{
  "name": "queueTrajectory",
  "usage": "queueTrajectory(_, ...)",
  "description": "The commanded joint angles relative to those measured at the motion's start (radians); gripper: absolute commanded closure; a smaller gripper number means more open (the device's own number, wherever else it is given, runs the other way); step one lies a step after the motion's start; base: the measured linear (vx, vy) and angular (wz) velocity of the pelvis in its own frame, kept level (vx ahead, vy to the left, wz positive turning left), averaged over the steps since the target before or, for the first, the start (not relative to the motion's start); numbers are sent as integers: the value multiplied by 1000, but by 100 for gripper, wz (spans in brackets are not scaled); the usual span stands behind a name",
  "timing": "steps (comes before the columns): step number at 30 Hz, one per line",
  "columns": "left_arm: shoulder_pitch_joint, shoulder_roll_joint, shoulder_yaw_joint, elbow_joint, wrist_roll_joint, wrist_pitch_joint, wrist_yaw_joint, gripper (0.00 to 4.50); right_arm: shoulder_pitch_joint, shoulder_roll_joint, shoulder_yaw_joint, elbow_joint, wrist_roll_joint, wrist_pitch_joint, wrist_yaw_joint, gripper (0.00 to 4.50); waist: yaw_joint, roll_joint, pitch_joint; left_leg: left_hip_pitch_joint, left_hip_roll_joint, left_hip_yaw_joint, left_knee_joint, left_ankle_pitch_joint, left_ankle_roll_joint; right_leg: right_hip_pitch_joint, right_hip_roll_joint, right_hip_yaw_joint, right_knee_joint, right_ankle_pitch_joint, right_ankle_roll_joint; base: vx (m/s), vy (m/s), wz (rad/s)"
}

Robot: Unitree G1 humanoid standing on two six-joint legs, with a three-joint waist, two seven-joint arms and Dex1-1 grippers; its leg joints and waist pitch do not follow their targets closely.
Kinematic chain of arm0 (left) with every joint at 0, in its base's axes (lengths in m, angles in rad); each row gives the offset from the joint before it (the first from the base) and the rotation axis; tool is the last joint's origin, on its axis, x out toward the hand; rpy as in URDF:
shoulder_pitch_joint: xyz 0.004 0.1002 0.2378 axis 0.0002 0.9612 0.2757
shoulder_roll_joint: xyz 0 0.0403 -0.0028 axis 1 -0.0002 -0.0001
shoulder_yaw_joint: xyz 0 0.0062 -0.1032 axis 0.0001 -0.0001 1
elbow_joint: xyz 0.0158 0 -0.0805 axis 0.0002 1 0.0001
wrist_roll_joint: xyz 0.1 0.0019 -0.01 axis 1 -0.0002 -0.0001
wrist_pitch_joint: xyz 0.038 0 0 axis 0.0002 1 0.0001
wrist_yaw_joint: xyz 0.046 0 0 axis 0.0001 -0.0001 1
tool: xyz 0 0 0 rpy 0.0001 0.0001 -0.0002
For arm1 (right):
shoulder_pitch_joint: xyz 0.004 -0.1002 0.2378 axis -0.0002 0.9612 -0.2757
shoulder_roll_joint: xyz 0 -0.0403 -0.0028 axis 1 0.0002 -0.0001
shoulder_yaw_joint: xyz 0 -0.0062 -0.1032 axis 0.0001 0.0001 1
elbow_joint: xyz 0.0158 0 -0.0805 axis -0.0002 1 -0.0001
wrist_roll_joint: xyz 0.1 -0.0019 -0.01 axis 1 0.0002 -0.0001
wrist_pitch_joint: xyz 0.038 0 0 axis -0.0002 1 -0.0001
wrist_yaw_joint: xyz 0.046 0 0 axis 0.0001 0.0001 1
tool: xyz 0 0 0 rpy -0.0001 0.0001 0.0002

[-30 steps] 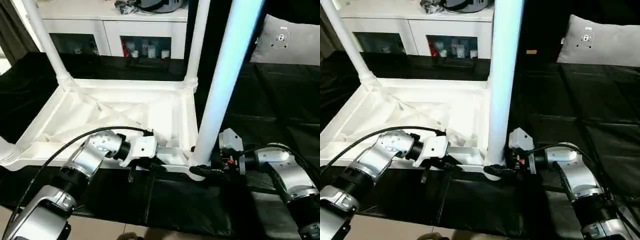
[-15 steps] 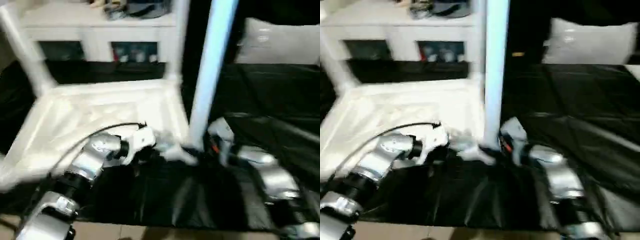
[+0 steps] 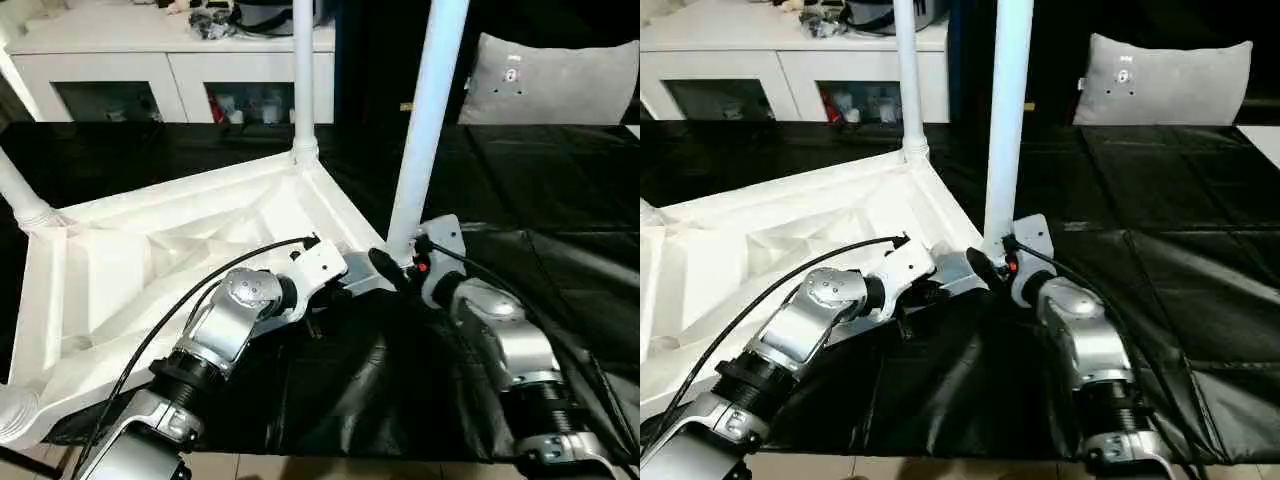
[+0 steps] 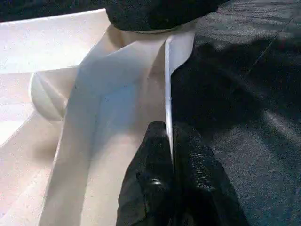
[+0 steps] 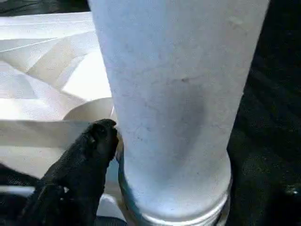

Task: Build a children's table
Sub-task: Rotate leg to tighten

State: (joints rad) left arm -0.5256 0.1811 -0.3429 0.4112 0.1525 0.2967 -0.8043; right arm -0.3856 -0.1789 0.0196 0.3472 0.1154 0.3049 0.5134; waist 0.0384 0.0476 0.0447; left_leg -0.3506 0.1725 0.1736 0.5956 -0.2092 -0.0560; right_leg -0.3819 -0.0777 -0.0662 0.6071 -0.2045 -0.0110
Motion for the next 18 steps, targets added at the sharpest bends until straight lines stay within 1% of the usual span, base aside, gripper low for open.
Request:
queueTrajectory(1,-3,4,-20,46,27,-11,34,450,16,10,53,-13,19,3,48,55,5,-10,-45,-5,51,-22,-82,-226,43,35,-75,51,-96,-313,-182,0,0,0)
queueTrajectory(2,-3,11,-17,53,24,-39,24,450,23,-9,49,-19,20,-7,67,49,7,0,-44,-5,50,-23,-83,-232,40,34,-76,51,-96,-327,-183,0,0,0)
queueTrajectory(3,-5,24,-14,61,16,-65,0,450,36,-44,49,-30,17,-36,103,31,7,-6,-44,-6,50,-24,-83,-239,38,37,-74,49,-100,-338,-173,0,0,0)
queueTrajectory(4,-7,40,-14,73,9,-105,-28,450,53,-85,50,-48,22,-58,157,31,10,-7,-43,-5,49,-22,-82,-243,43,36,-74,50,-104,-348,-167,0,0,0)
queueTrajectory(5,-10,63,-15,91,-2,-131,-70,450,79,-144,48,-82,37,-86,248,10,18,-6,-45,0,50,-20,-79,-242,51,36,-75,53,-103,-341,-165,0,0,0)
queueTrajectory(6,-12,68,-17,96,-1,-132,-77,450,85,-157,47,-91,42,-89,269,10,19,-9,-44,-10,50,-21,-81,-227,63,42,-75,52,-99,-327,-163,0,0,0)
queueTrajectory(7,-13,78,-24,101,2,-155,-91,450,93,-177,52,-102,44,-92,299,4,23,-6,-48,-9,50,-21,-79,-214,67,42,-76,51,-97,-314,-165,0,0,0)
queueTrajectory(8,-14,90,-32,107,8,-187,-106,450,102,-199,59,-114,46,-94,331,4,22,-8,-47,-14,49,-23,-79,-196,79,45,-75,49,-97,-296,-168,0,0,0)
queueTrajectory(9,-11,103,-37,107,-2,-214,-146,450,109,-229,62,-122,50,-97,372,4,23,-4,-49,-15,49,-23,-77,-178,85,46,-76,49,-95,-276,-173,0,0,0)
queueTrajectory(11,-10,125,-48,114,-15,-258,-203,450,111,-275,59,-123,57,-113,435,4,23,-5,-53,-14,50,-22,-72,-157,93,46,-76,48,-90,-241,-190,0,0,0)
queueTrajectory(12,-9,149,-65,119,-24,-300,-261,450,100,-313,56,-107,49,-148,477,4,25,-4,-53,-12,52,-21,-72,-144,99,43,-74,47,-88,-214,-204,0,0,0)
queueTrajectory(13,-9,149,-65,119,-24,-300,-261,450,100,-313,56,-107,49,-148,477,4,26,-4,-56,-13,53,-20,-70,-138,100,44,-75,47,-85,-196,-210,0,0,0)
queueTrajectory(14,-7,167,-77,122,-38,-333,-323,450,90,-347,58,-95,54,-175,522,4,29,-3,-57,-11,55,-19,-68,-120,105,42,-74,47,-79,-157,-227,0,0,0)
queueTrajectory(15,-7,167,-77,122,-38,-333,-323,450,90,-347,58,-95,54,-175,522,4,31,-2,-59,-13,55,-19,-66,-105,112,44,-72,46,-73,-118,-241,0,0,0)
queueTrajectory(16,-8,177,-83,124,-47,-347,-361,450,85,-364,61,-94,63,-183,553,4,32,-4,-59,-13,56,-18,-66,-101,116,44,-72,46,-72,-100,-247,0,0,0)
queueTrajectory(17,-11,195,-96,127,-50,-372,-405,450,79,-381,67,-92,71,-196,593,4,35,-2,-59,-12,58,-17,-65,-95,123,43,-72,46,-68,-73,-260,0,0,0)
queueTrajectory(18,-12,202,-101,128,-51,-381,-420,450,76,-386,69,-91,73,-201,605,4,40,-2,-61,-12,59,-17,-62,-90,131,45,-73,45,-64,-53,-267,0,0,0)
